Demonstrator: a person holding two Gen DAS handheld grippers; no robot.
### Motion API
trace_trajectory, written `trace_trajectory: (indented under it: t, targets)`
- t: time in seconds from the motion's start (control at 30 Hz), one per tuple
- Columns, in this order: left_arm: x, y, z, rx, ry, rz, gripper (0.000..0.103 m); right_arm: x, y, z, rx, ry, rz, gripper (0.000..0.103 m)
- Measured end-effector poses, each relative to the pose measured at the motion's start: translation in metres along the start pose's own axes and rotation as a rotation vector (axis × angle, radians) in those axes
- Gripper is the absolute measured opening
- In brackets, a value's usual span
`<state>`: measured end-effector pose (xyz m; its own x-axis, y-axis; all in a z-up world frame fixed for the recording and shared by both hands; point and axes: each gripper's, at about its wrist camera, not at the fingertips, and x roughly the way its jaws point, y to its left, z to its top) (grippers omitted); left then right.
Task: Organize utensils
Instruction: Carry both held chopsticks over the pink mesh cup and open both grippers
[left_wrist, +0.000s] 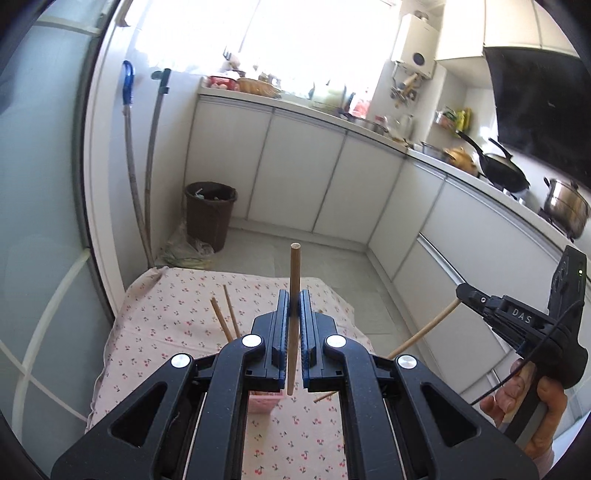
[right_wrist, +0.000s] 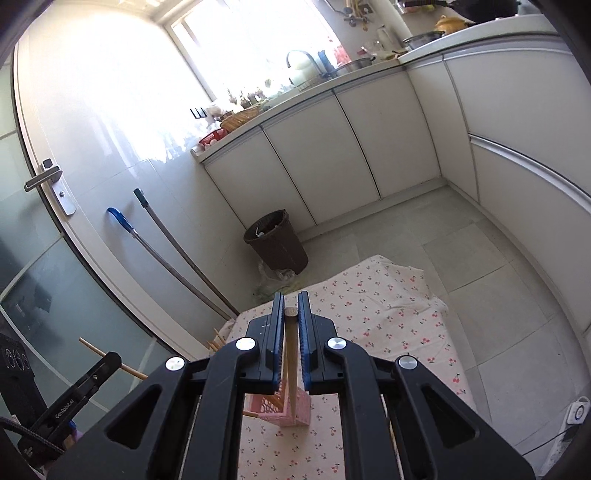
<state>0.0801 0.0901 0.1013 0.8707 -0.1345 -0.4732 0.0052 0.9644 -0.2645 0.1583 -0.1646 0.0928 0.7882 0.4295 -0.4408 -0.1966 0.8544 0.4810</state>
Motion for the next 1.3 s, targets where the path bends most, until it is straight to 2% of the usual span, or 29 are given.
trace_trajectory:
  t: [0.17, 0.23, 0.33, 0.47, 0.53, 0.63, 0.83, 0.93, 1.0, 1.13, 1.3]
  targets:
    - [0.029, 0.011, 0.001, -0.024, 0.015, 0.045, 0.005, 0.011, 0.016, 0.005, -0.015, -0.004, 0.021, 0.008]
    - [0.052, 0.011, -0.006, -0.007, 0.072, 0.024, 0.007, 0.017, 0.02, 0.005, -0.017, -0.002, 0.021, 0.008]
    - [0.067, 0.017, -0.016, -0.007, 0.094, 0.099, 0.015, 0.023, 0.024, 0.002, -0.019, 0.002, 0.023, 0.008]
    - [0.039, 0.039, -0.007, -0.1, 0.028, 0.108, 0.025, 0.028, 0.03, 0.001, -0.038, -0.003, 0.013, 0.008]
    - [0.021, 0.047, -0.001, -0.131, -0.011, 0.12, 0.037, 0.03, 0.032, 0.001, -0.042, -0.006, 0.009, 0.008]
    - [0.004, 0.06, 0.001, -0.171, -0.035, 0.129, 0.039, 0.035, 0.035, -0.001, -0.045, -0.009, -0.001, 0.008]
    - [0.005, 0.068, 0.001, -0.19, -0.004, 0.128, 0.039, 0.06, 0.042, -0.012, -0.055, 0.021, -0.02, 0.008]
    - [0.009, 0.068, -0.004, -0.183, 0.02, 0.13, 0.039, 0.083, 0.041, -0.028, -0.047, 0.067, -0.027, 0.015]
    - [0.009, 0.065, -0.006, -0.173, 0.032, 0.126, 0.039, 0.092, 0.04, -0.037, -0.055, 0.101, -0.03, 0.033]
    - [0.002, 0.051, -0.009, -0.106, 0.02, 0.118, 0.042, 0.075, 0.05, -0.042, -0.122, 0.071, -0.045, 0.035]
    - [-0.002, 0.032, -0.015, -0.041, -0.001, 0.144, 0.054, 0.048, 0.061, -0.051, -0.215, 0.018, -0.104, 0.052]
